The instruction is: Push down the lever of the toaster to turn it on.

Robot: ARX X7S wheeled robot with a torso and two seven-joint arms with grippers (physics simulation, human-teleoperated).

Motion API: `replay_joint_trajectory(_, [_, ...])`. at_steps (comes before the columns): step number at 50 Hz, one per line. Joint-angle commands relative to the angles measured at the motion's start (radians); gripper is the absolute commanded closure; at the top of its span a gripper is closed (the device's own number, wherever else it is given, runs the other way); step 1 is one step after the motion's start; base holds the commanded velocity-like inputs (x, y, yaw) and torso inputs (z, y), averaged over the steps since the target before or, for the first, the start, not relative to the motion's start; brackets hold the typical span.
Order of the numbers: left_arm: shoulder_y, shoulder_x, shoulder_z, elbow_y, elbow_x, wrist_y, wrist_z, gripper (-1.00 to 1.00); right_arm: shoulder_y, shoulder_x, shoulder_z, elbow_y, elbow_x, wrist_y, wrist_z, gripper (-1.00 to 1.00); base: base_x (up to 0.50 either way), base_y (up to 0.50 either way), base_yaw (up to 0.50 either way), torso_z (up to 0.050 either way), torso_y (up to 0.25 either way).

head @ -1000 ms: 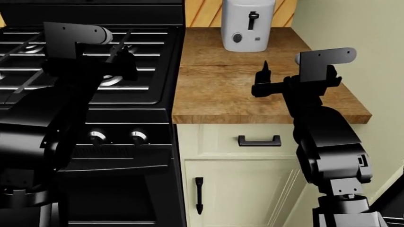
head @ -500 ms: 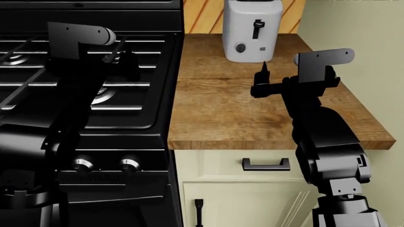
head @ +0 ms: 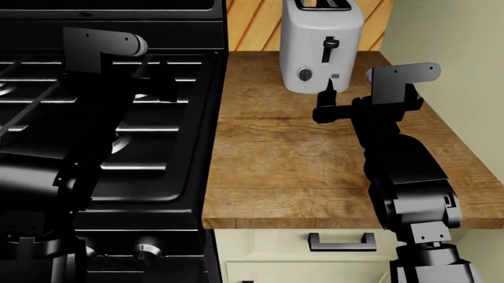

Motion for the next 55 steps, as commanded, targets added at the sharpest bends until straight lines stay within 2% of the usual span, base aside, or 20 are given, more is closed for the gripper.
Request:
replay_joint_trajectory(1, [-0.003,-0.002,0.002,0.008,-0.005,-0.006,-0.003,-1.0,-0.001,0.001,-0.003,0.001,0.005,0.0,0.002,-1.0,0.26,0.0,0.0,0.0,0.0])
replay_joint_trajectory(24, [-0.004,-0.005,0.006,0.007,-0.01,-0.002,-0.007,-1.0,-0.006,0.006,-0.007,0.0,0.012,-0.006,0.009,-1.0,0.26,0.0,0.0,0.0,0.001])
replay_joint_trajectory(34, [-0.008,-0.005,0.01,0.005,-0.011,0.0,-0.009,-1.0,-0.017,0.009,-0.002,-0.012,0.019,-0.012,0.015,-1.0,0.0,0.0,0.0,0.0,0.0])
replay_joint_trajectory(46, [-0.01,-0.004,0.014,-0.008,-0.013,0.01,-0.006,-1.0,-0.037,0.065,0.021,-0.241,0.047,0.11,0.042,-1.0,0.0,0.0,0.0,0.0,0.0])
replay_joint_trajectory(55, [-0.012,-0.007,0.012,-0.008,-0.017,0.01,-0.006,-1.0,-0.013,0.081,0.029,-0.315,0.054,0.164,0.058,-1.0,0.0,0.0,0.0,0.0,0.0])
